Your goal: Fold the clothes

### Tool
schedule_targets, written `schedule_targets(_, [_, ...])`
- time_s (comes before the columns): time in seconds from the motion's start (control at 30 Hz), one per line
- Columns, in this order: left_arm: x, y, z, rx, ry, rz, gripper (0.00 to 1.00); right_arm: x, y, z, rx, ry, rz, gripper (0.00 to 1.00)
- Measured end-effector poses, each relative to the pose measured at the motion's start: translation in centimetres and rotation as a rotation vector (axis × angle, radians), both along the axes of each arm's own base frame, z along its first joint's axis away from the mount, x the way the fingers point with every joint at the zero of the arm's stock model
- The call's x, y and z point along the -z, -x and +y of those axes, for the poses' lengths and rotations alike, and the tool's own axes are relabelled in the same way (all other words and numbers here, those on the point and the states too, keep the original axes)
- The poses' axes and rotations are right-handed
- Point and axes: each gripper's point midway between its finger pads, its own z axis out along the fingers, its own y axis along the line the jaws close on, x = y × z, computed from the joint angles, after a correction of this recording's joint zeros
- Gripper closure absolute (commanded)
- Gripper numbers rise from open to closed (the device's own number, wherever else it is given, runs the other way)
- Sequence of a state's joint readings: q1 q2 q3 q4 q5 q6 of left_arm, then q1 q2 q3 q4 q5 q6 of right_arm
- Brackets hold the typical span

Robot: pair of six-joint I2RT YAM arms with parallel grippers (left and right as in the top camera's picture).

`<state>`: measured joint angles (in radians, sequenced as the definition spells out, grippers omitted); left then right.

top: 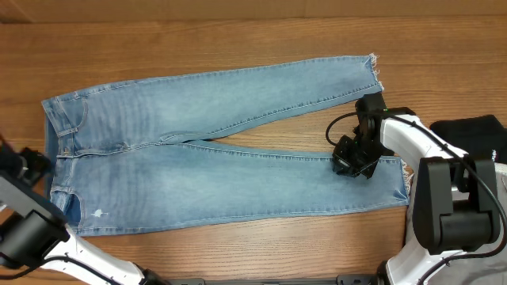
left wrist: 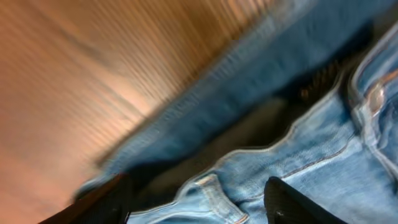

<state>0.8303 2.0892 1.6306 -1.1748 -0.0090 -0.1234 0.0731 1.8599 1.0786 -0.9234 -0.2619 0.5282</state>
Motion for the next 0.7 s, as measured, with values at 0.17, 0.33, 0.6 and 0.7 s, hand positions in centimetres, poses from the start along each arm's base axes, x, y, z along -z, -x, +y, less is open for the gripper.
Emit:
schedule_targets(0.17, [2.4, -0.2, -3.1, 0.057, 0.118, -0.044, 0.96, 0.0, 0.0, 0.0, 0.001, 0.0, 0.001, 0.87])
schedule_targets(0.33, [0.8, 1.0, -5.2, 0.08, 0.231, -0.012, 0.96, 0.0, 0.0, 0.0, 0.0, 0.002, 0.001, 0.87])
schedule_targets(0.6, [-5.1, 2.5, -3.2, 0.018, 0.189, 0.068, 0.96, 0.0, 0.0, -0.1, 0.002, 0.004, 0.002, 0.87])
schedule_targets(0.7, [-5.2, 3.9, -2.6, -0.02, 0.144, 0.15, 0.67, 0.0, 0.0, -0.1, 0.002, 0.004, 0.002, 0.87])
